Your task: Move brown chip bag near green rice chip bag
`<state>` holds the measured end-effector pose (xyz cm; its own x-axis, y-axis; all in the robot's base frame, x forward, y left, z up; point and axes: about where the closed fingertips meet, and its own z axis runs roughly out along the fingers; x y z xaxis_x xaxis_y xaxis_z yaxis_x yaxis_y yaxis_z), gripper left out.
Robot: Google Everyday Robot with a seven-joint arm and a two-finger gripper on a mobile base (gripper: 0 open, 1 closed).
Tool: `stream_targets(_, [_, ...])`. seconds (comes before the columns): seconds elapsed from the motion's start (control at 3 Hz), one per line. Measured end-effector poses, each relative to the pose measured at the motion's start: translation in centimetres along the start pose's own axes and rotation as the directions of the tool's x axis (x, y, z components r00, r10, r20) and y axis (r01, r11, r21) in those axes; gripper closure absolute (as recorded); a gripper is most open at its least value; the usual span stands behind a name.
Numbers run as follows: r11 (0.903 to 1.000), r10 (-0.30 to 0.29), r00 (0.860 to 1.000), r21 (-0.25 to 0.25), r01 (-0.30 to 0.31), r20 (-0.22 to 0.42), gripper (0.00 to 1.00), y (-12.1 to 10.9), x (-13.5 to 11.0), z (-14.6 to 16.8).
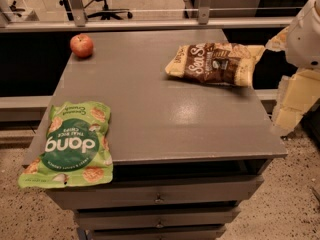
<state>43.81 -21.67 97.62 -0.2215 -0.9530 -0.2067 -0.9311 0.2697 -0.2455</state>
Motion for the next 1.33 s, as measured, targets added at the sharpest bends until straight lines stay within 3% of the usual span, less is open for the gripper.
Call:
stream_targets(0.33, [0.9999, -0.005, 1.0, 0.011, 0.004, 0.012, 0.0, -0.2, -0.3, 0.1])
stream_targets(0.67, [0.9993, -0.023, 0.998, 0.032, 0.022, 0.054, 0.0, -2.2, -1.4, 2.0])
stream_targets(1.0, [0.9936, -0.044, 0.994, 0.108, 0.034, 0.097, 0.0, -5.6, -2.7, 4.9])
stream_targets(1.33, [0.9746, -0.068, 0.988, 0.221, 0.036, 0.14, 0.0, -10.4, -4.1, 6.5])
